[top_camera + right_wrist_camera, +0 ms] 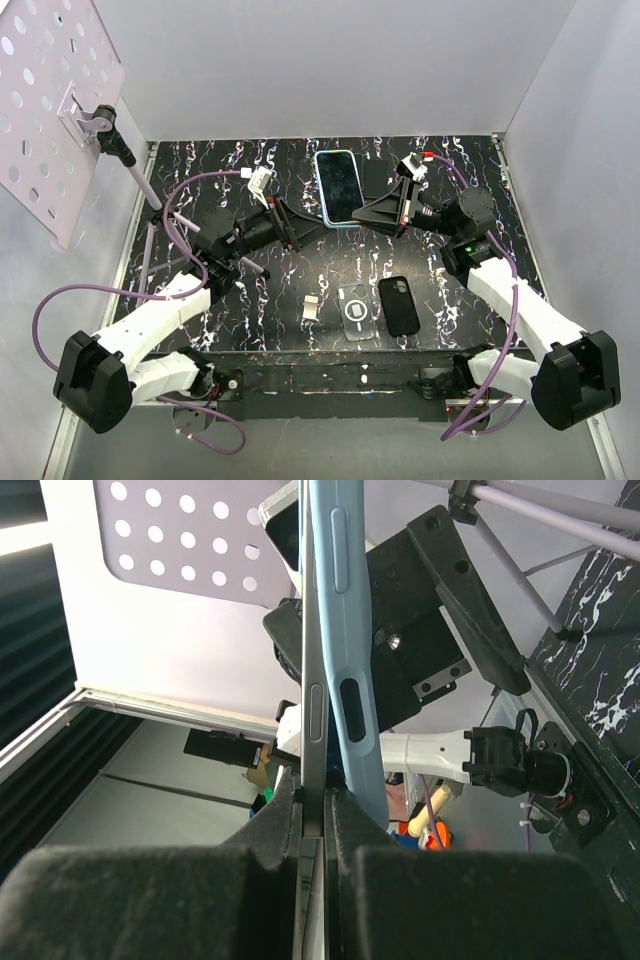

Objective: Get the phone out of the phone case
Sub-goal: Remove the phone case from the phone, then place the phone at the center of the board, then place the phone case at the center of the board.

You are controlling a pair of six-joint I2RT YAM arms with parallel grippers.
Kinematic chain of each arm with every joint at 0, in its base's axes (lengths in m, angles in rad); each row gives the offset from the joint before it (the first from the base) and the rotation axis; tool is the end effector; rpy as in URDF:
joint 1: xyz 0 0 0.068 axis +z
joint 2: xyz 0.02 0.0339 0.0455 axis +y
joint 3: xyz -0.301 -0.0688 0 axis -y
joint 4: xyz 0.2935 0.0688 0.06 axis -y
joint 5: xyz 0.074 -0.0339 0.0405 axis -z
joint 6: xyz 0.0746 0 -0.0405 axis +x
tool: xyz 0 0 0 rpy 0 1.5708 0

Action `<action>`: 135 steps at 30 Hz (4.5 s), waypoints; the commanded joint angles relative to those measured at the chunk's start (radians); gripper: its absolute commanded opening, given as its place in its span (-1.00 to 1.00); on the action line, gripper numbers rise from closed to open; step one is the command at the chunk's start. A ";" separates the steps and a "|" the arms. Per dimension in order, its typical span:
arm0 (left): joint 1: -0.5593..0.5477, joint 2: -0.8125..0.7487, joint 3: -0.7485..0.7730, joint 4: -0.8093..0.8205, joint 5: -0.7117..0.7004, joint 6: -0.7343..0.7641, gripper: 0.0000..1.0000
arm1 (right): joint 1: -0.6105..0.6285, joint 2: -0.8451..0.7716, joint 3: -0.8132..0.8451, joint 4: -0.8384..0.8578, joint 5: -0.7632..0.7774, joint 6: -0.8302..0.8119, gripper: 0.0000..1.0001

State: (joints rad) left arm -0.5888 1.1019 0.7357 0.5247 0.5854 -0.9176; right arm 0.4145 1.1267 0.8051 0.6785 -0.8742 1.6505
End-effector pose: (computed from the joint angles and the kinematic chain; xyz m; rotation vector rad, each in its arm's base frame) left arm 0.2382 -0.2086 0.3544 0.2902 1.6389 -1.6035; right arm 0.2536 0.1741 0.3920 0.0454 1.7650 2.1621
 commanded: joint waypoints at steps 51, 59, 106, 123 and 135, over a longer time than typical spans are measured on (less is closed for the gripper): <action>0.000 0.029 0.093 -0.083 -0.190 -0.053 -0.22 | 0.015 -0.058 0.042 -0.069 0.032 -0.121 -0.97; 0.000 0.081 0.136 -0.118 -0.251 -0.046 -1.00 | 0.032 -0.048 0.066 -0.151 0.050 -0.190 -0.97; -0.049 -0.105 -0.123 -0.338 -0.279 -0.269 -1.00 | -0.404 1.266 1.255 -1.430 0.336 -1.431 -0.64; -0.486 0.347 -0.020 -0.137 -0.631 -0.573 -1.00 | -0.366 0.603 0.984 -1.674 0.803 -1.311 0.63; -0.715 0.815 0.289 -0.061 -0.831 -0.737 -1.00 | -0.292 0.027 0.775 -1.755 0.725 -1.314 0.64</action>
State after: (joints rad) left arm -1.2697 1.8469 0.9630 0.4175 -0.1280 -1.5742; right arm 0.1307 1.1934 1.6669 -1.0172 -0.1192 0.3336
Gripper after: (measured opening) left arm 0.096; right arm 0.817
